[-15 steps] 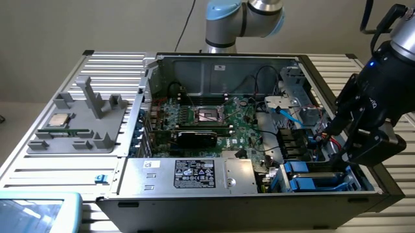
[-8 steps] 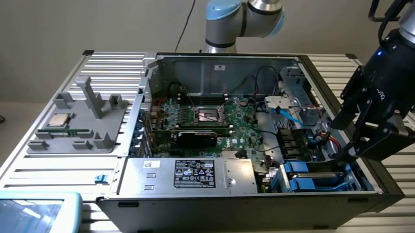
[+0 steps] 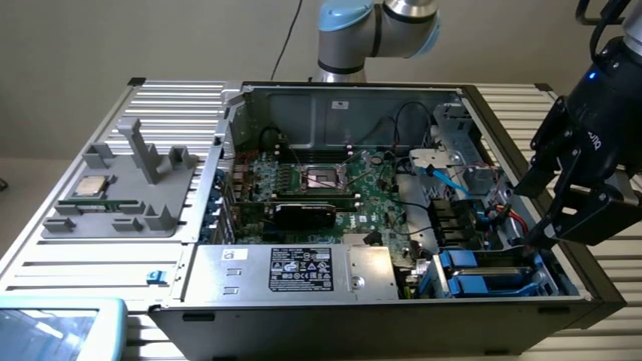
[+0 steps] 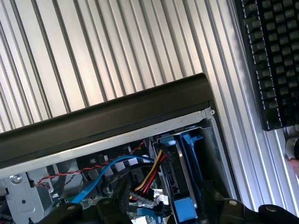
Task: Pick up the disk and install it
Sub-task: 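Insert the first disk wire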
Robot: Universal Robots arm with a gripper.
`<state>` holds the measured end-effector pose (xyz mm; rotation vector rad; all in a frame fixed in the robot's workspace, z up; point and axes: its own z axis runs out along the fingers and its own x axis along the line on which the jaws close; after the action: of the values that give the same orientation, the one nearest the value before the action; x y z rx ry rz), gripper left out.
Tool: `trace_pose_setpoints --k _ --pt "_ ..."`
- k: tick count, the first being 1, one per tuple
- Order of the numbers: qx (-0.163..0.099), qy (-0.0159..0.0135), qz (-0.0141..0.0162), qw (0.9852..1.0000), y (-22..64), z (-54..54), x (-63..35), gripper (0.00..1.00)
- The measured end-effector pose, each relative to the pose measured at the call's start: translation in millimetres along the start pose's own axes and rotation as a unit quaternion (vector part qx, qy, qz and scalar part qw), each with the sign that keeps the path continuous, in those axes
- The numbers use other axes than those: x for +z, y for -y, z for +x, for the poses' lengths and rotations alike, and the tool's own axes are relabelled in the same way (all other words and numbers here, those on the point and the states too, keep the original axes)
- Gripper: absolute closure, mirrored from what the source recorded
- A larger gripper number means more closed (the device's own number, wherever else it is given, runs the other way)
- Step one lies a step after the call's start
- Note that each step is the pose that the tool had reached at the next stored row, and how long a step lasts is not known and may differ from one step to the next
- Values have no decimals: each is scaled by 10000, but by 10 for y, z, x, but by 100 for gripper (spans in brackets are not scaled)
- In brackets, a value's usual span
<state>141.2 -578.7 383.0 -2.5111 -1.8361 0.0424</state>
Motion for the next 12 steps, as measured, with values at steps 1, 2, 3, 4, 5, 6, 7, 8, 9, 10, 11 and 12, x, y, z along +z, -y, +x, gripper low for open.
trace_pose_setpoints --k 1,2,3,4,5,6,7,8,9,10,11,12 --pt "0 0 0 10000 0 0 0 28" --pt "0 0 0 10000 1 0 0 28" --pt "0 0 0 10000 1 0 0 28" --pt "0 0 0 10000 1 0 0 28" --pt "0 0 0 10000 1 0 0 28" --pt "0 0 0 10000 1 0 0 28" --pt "0 0 0 10000 1 0 0 28" --pt "0 0 0 10000 1 -1 0 28" --pt "0 0 0 10000 1 0 0 28" --pt "0 0 0 10000 1 0 0 28" --pt "0 0 0 10000 1 -1 0 28" --pt "0 0 0 10000 1 0 0 28"
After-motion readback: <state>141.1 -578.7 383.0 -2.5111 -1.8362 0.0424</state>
